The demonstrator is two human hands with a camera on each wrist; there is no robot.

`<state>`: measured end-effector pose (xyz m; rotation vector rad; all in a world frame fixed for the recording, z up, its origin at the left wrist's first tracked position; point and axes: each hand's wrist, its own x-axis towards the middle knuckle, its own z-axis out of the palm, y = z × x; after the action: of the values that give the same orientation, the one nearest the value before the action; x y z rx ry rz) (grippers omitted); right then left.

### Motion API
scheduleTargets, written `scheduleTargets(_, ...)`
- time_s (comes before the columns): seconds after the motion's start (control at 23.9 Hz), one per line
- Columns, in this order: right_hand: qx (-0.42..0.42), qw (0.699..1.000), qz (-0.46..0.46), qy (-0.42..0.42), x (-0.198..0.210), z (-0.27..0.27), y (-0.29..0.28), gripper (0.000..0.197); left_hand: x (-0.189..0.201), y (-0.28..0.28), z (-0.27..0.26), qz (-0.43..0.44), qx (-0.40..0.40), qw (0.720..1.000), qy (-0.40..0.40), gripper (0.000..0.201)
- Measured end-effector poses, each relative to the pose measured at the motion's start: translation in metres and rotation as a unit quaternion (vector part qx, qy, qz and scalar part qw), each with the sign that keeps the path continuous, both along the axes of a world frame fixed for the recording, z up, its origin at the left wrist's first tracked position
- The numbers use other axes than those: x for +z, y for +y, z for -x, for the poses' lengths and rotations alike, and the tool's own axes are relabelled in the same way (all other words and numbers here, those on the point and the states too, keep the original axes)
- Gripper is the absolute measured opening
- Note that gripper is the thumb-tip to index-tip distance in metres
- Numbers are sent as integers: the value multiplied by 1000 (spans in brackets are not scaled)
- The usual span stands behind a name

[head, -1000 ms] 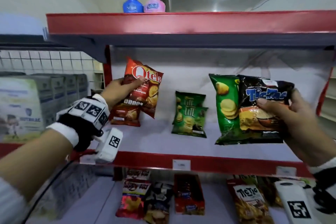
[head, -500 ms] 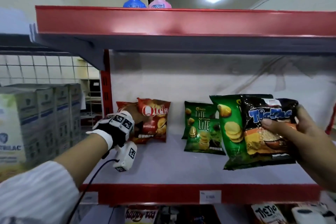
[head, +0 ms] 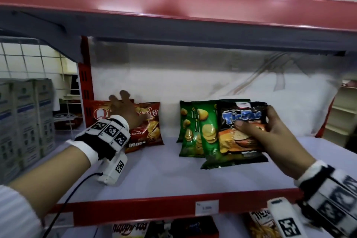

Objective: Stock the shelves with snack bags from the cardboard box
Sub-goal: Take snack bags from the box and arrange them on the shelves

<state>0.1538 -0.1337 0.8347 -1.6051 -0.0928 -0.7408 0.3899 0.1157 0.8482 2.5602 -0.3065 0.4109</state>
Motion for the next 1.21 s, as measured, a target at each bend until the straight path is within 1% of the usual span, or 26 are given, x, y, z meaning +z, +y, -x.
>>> scheduleTargets(0.04,-2,1000,0,4,0,-7,1,53,7,-7,12,43,-68,997,-13,83)
scheduleTargets(0.08,-2,1000,-2,9,-1,-15,2,53,14,-16,26,67,-152,986,15,66)
scheduleTargets(0.13,0,1000,-7,12,-1,-23,2,52,18,-26,40,67,-234,968,61,53)
scheduleTargets(0.17,1,1000,-12,14,-2,-30,2,50,18,-37,54,72,-298,944,121,43)
scheduleTargets(0.21,-2,1000,-14,16,-4,-37,1,48,16,-47,66,92,-349,913,189,32)
scheduleTargets(0.25,-7,1000,-10,20,-5,-44,1,46,12,-55,73,122,-377,886,239,24)
scheduleTargets(0.29,-15,1000,-3,26,-7,-49,0,45,7,-63,78,156,-390,868,264,27)
scheduleTargets(0.38,-32,999,8,43,-13,-55,-6,44,-4,-76,80,198,-384,858,277,44)
scheduleTargets(0.46,-58,996,32,57,-18,-54,-16,41,-8,-87,77,221,-363,864,270,53)
scheduleTargets(0.54,-85,994,45,56,-20,-47,-30,38,-5,-98,75,226,-351,871,260,56)
scheduleTargets(0.63,-94,994,34,49,-17,-39,-45,39,1,-114,74,214,-358,877,237,54)
scheduleTargets(0.75,-95,994,17,53,-5,-29,-70,41,10,-144,76,200,-365,882,220,59)
scheduleTargets(0.88,-96,992,16,77,4,-30,-96,41,9,-168,73,165,-347,903,190,64)
scheduleTargets(0.92,-93,992,11,86,7,-32,-105,42,8,-171,71,162,-328,915,171,65)
scheduleTargets(0.96,-90,991,10,100,9,-35,-114,42,7,-169,66,163,-291,932,145,64)
scheduleTargets(1.05,-74,989,3,130,10,-43,-133,42,8,-160,55,147,-179,969,85,70)
scheduleTargets(1.09,-60,988,-8,143,9,-48,-142,42,7,-153,49,109,-130,983,69,77)
scheduleTargets(1.13,-48,986,-19,156,6,-53,-149,43,6,-147,42,53,-97,992,67,85)
scheduleTargets(1.17,-41,984,-22,173,3,-60,-155,45,2,-142,37,-1,-81,993,81,95)
scheduleTargets(1.21,-40,980,-14,193,-1,-69,-159,47,-3,-139,33,-32,-78,990,111,105)
